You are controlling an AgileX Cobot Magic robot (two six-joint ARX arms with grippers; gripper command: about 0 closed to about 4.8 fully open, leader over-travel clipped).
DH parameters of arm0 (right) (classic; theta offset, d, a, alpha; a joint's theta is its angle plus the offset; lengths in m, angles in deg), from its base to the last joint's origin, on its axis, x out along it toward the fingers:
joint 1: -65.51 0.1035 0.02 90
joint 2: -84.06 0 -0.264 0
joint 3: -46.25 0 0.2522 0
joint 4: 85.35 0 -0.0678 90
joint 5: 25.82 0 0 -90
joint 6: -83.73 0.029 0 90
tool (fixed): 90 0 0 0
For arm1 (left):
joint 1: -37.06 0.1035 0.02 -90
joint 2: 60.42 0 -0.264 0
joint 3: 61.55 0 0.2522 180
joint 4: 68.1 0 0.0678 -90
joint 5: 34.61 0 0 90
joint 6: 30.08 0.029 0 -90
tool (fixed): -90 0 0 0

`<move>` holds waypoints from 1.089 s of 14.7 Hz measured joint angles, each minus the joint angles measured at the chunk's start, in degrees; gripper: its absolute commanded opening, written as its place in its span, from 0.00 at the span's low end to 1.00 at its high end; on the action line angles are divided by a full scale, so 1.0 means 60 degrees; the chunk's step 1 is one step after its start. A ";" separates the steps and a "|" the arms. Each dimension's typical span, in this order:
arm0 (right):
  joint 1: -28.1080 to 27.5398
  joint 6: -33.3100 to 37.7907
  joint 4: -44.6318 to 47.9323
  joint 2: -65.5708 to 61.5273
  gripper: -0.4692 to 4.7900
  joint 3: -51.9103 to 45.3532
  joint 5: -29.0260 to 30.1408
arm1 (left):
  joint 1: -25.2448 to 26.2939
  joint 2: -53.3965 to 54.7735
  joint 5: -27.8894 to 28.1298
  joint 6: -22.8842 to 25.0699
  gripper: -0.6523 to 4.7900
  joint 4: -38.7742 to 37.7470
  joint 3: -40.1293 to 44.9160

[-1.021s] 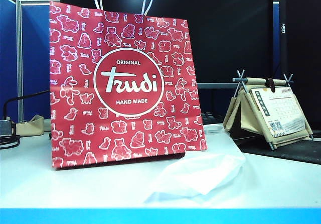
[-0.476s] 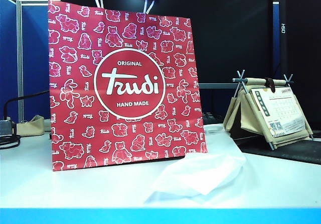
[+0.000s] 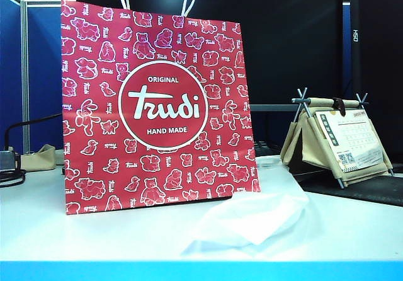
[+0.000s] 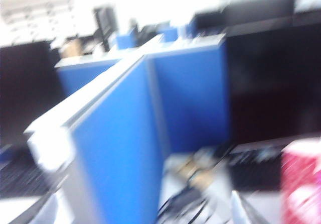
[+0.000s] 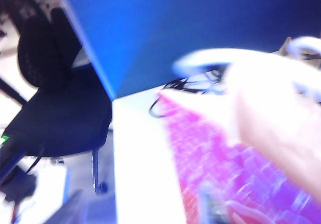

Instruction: Open the paper bag and put two oranges into the paper bag.

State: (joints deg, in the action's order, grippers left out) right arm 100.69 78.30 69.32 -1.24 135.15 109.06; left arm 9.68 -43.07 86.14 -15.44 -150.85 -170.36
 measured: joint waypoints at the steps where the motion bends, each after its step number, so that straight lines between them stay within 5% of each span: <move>1: 0.0000 -0.0149 -0.0189 0.0455 0.64 -0.0109 -0.0004 | 0.0000 -0.0018 0.0237 0.0025 0.95 -0.0317 0.0000; 4: 0.0007 -0.0317 -0.0892 0.2965 0.41 -0.0681 -0.0040 | -0.0004 -0.0962 0.0091 -0.0142 0.90 -0.0262 0.0018; 7: 0.0011 -0.0328 -0.1996 0.5257 0.12 -0.0805 -0.0998 | -0.0004 -0.2510 0.0255 -0.0933 0.74 -0.0120 0.0011; 12: -0.0025 0.0270 -0.3683 0.9337 0.09 -0.1064 -0.5023 | 0.0098 -0.2801 0.0648 -0.1705 0.40 -0.2120 -0.0335; 13: -0.0036 0.0758 -0.3836 1.0666 0.09 -0.1606 -0.6783 | 0.0051 -0.2809 0.0634 -0.1701 0.35 -0.2084 0.0135; 16: -0.0040 0.1883 -0.3745 1.2349 0.09 -0.2896 -0.9184 | -0.0375 -0.2794 -0.0015 -0.1701 0.25 -0.1537 0.2605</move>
State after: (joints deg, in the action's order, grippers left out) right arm 100.45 89.60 46.85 72.85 117.77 53.96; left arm 7.43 -59.84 86.05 -25.65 -160.08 -154.73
